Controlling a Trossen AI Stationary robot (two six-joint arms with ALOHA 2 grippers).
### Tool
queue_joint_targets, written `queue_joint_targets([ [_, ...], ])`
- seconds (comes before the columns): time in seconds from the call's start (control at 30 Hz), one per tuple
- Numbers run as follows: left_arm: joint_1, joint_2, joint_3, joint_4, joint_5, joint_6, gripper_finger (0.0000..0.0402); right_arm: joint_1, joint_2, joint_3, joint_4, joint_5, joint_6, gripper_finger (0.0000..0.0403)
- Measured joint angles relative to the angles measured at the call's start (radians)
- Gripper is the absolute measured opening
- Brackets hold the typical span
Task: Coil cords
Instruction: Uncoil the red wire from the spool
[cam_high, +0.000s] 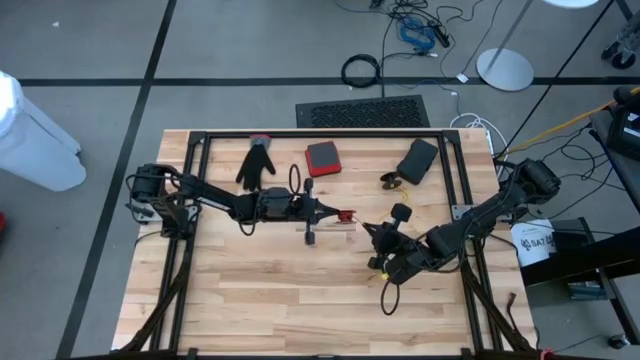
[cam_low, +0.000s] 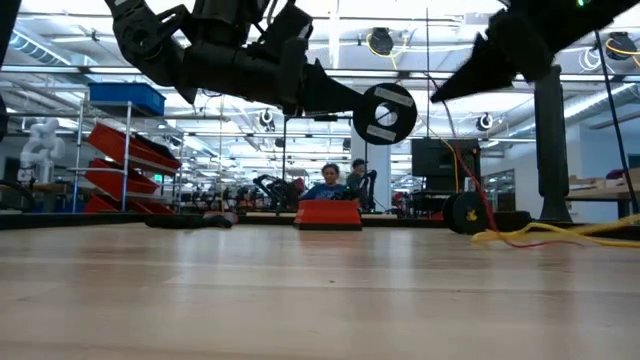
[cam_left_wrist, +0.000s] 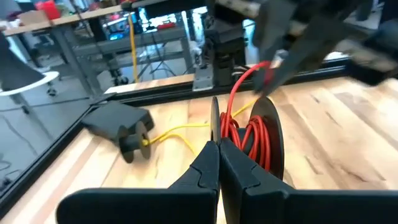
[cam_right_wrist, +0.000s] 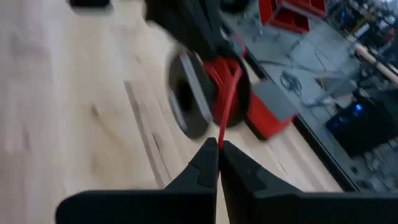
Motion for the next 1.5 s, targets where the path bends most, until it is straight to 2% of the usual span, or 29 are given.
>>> queue_joint_targets([
  [0.1,0.000,0.000,0.000,0.009,-0.033,0.006,0.0000,-0.008,0.012,0.001,0.173,-0.017,-0.122,0.0001],
  [0.23,0.000,0.000,0.016,0.016,-0.117,0.007,0.0000,-0.029,0.049,0.002,0.322,-0.127,-0.208,0.0000],
  [0.37,-0.001,0.000,0.028,0.017,-0.173,0.031,0.0000,-0.036,0.099,0.001,0.328,-0.140,-0.198,0.0000],
  [0.53,0.004,0.000,0.035,0.020,-0.223,0.057,0.0000,-0.046,0.131,0.000,0.296,-0.247,-0.128,0.0000],
  [0.67,0.008,0.000,0.043,0.057,-0.224,0.049,0.0000,-0.050,0.134,0.001,0.229,-0.248,-0.074,0.0000],
  [0.83,0.007,0.000,0.044,0.114,-0.213,0.043,0.0000,-0.053,0.134,0.001,0.084,-0.187,0.027,0.0000],
  [1.13,-0.001,0.000,0.044,0.111,-0.147,0.022,0.0000,-0.032,0.134,0.001,-0.288,-0.073,0.369,0.0000],
  [1.27,-0.006,-0.002,0.044,0.077,-0.081,0.023,0.0000,0.000,0.134,0.001,-0.309,0.011,0.397,0.0000],
  [1.5,-0.025,-0.011,0.044,0.039,-0.084,0.049,0.0000,0.020,0.134,0.001,-0.310,0.094,0.409,0.0002],
])
